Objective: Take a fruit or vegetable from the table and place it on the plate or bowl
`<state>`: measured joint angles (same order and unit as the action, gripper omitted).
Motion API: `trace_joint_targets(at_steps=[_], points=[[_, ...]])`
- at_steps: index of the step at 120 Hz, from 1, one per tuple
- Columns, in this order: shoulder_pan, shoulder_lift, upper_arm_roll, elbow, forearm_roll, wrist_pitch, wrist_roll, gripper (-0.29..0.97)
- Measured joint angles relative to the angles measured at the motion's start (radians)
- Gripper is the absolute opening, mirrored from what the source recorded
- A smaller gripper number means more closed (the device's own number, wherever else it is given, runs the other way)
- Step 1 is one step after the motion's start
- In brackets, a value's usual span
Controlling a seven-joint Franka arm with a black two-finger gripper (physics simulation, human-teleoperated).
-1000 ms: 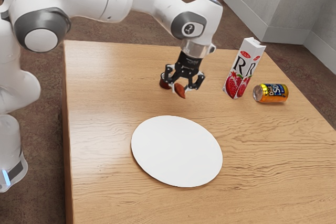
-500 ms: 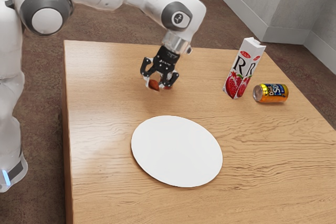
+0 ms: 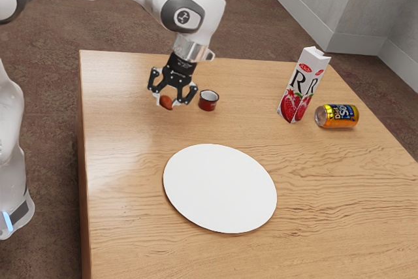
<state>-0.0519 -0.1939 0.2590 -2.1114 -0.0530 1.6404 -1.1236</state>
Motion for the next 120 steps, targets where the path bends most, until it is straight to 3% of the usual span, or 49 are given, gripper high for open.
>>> trace_joint_targets(at_steps=[25, 49, 69, 89, 104, 120], points=[[0.000, -0.024, 0.014, -0.072, 0.039, 0.206, 0.020, 0.15], [0.001, -0.037, 0.017, -0.028, 0.036, 0.094, 0.033, 0.15], [-0.002, -0.047, 0.038, -0.041, -0.020, -0.065, 0.047, 0.15], [0.001, -0.161, -0.011, -0.084, -0.026, -0.026, 0.058, 0.15], [0.118, -0.289, -0.127, -0.194, -0.026, 0.021, 0.064, 0.15], [0.146, -0.338, -0.155, -0.245, -0.013, 0.076, 0.068, 0.15]])
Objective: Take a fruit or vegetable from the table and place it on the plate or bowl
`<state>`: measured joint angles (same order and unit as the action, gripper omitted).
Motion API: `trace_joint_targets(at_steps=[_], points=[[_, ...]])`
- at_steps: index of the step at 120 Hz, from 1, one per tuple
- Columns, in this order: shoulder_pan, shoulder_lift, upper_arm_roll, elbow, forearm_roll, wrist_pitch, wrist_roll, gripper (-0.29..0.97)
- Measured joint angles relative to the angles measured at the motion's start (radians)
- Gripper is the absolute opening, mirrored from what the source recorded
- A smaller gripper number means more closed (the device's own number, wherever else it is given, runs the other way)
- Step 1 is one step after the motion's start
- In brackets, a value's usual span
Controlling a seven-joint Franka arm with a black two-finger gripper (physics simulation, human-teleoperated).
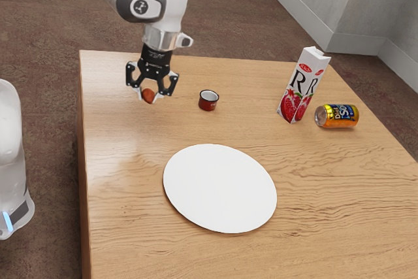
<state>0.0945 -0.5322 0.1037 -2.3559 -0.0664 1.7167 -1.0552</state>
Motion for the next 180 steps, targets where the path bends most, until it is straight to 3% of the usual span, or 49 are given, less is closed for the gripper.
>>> trace_joint_targets(at_steps=[30, 50, 65, 71, 80, 85, 128, 145, 158, 180], points=[[0.000, 0.009, -0.010, -0.084, 0.062, 0.166, 0.006, 0.14], [0.084, -0.057, -0.143, -0.165, 0.050, 0.225, 0.008, 0.15], [0.094, -0.060, -0.167, -0.174, 0.035, 0.247, 0.009, 0.15], [0.065, -0.052, -0.125, -0.173, 0.037, 0.261, 0.010, 0.14], [-0.071, -0.024, 0.049, -0.167, 0.076, 0.284, 0.011, 0.15], [-0.112, -0.016, 0.101, -0.164, 0.095, 0.296, 0.011, 0.14], [-0.245, 0.110, 0.152, 0.017, 0.181, 0.337, 0.005, 0.14], [-0.444, 0.145, 0.304, 0.060, 0.208, 0.340, -0.004, 0.14], [-0.672, 0.195, 0.513, 0.124, 0.227, 0.338, -0.011, 0.14], [-0.783, 0.254, 0.589, 0.180, 0.242, 0.334, -0.023, 0.14]])
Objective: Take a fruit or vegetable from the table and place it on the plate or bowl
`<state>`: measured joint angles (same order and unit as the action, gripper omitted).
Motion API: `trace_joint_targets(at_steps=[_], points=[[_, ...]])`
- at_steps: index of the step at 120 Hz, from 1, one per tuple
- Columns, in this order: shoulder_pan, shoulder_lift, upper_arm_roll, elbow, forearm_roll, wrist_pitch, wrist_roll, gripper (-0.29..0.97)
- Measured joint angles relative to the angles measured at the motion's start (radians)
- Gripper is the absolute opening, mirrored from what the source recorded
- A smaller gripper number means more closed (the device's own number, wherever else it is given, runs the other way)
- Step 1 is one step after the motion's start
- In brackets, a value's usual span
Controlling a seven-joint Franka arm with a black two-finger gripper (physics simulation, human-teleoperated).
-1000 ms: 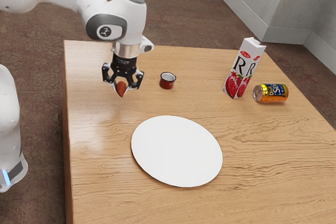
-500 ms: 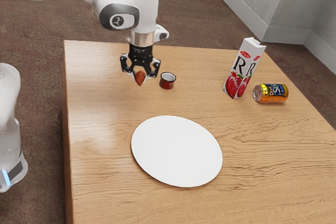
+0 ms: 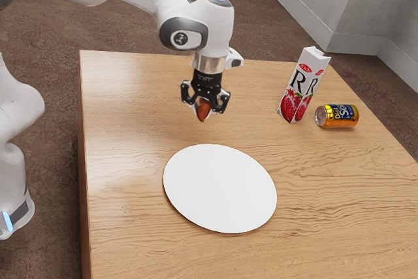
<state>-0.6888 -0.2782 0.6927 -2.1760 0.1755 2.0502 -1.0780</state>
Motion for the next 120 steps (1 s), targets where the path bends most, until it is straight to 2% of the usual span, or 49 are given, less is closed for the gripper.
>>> trace_joint_targets(at_steps=[8, 17, 40, 54, 63, 69, 94, 110, 120], points=[[-0.121, 0.014, 0.104, 0.023, 0.001, -0.001, -0.004, 0.14], [-0.214, 0.022, 0.181, 0.044, 0.003, -0.005, -0.008, 0.14], [-0.669, 0.043, 0.584, 0.147, 0.005, -0.041, -0.023, 0.14], [-0.915, 0.041, 0.797, 0.205, 0.005, -0.073, -0.035, 0.14], [-1.038, 0.034, 0.907, 0.236, 0.006, -0.099, -0.045, 0.14], [-1.073, 0.034, 0.939, 0.244, 0.002, -0.128, -0.053, 0.14], [-1.105, 0.020, 0.965, 0.256, -0.148, -0.424, -0.113, 0.14], [-1.233, -0.047, 1.024, 0.263, -0.177, -0.528, -0.163, 0.14], [-1.264, -0.075, 1.030, 0.255, -0.191, -0.565, -0.196, 0.14]])
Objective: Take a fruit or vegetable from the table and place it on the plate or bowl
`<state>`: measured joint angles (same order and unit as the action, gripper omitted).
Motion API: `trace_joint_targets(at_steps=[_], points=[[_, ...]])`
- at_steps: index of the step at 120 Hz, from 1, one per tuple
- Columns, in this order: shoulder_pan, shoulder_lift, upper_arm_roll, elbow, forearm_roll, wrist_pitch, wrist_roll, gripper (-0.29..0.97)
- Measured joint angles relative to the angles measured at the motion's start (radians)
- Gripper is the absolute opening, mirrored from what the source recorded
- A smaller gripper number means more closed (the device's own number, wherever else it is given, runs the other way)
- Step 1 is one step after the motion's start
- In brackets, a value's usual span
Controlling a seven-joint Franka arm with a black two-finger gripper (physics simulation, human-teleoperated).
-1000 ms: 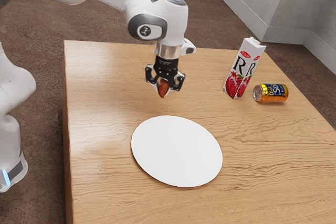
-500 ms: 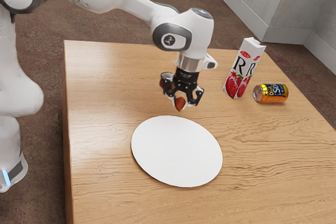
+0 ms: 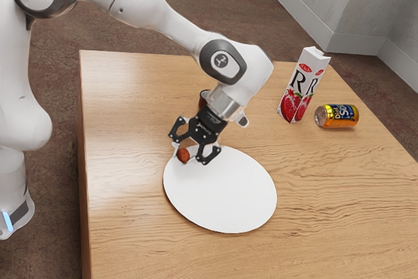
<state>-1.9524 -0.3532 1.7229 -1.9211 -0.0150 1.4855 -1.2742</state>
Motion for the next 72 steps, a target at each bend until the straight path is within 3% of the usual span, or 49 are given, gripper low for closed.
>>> trace_joint_targets(at_steps=[27, 49, 72], points=[[-0.009, 0.046, 0.012, -0.029, -0.165, -0.052, -0.071, 0.15], [-0.021, 0.079, -0.009, -0.020, 0.057, 0.035, -0.097, 0.15], [-0.016, 0.089, -0.007, -0.032, 0.114, 0.092, -0.114, 0.14]])
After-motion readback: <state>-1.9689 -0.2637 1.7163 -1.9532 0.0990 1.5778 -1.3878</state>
